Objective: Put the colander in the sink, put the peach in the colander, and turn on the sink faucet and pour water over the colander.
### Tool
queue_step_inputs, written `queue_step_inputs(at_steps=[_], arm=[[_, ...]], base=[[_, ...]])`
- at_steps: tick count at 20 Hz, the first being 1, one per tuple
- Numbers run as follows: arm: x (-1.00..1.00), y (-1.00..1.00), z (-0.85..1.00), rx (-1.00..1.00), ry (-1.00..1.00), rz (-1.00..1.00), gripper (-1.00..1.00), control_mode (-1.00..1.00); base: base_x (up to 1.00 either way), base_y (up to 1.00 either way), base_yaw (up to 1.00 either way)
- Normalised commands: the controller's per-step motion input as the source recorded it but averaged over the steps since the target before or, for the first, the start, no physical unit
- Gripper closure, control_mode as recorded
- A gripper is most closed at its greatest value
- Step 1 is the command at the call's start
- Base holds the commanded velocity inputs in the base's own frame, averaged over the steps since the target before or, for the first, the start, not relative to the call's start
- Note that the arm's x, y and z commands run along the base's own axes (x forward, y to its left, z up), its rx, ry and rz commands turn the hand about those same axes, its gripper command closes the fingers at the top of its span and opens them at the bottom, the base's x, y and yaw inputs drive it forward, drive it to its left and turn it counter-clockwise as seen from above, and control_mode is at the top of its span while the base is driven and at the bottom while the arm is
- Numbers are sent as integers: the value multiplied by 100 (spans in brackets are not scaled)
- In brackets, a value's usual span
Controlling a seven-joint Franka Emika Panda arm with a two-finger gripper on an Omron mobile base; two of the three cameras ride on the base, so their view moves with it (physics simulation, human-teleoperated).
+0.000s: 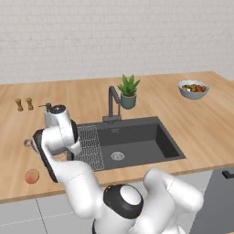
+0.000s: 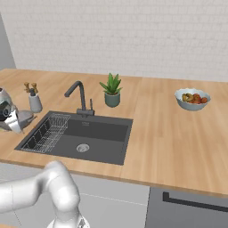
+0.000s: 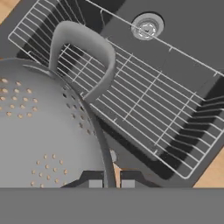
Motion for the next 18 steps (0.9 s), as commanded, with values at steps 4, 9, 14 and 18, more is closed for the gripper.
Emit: queue_step_inputs(at_steps=[4, 9, 14, 18], arm=[[-18, -100, 14, 10, -8, -23, 100, -100], [-2, -100, 34, 10, 0, -14, 100, -100], [0, -100, 15, 7, 1, -7, 100, -100], [0, -100, 0, 2, 4, -3, 100, -100]], base=[[0, 0, 0], [0, 0, 0], [0, 0, 0], [0, 0, 0]])
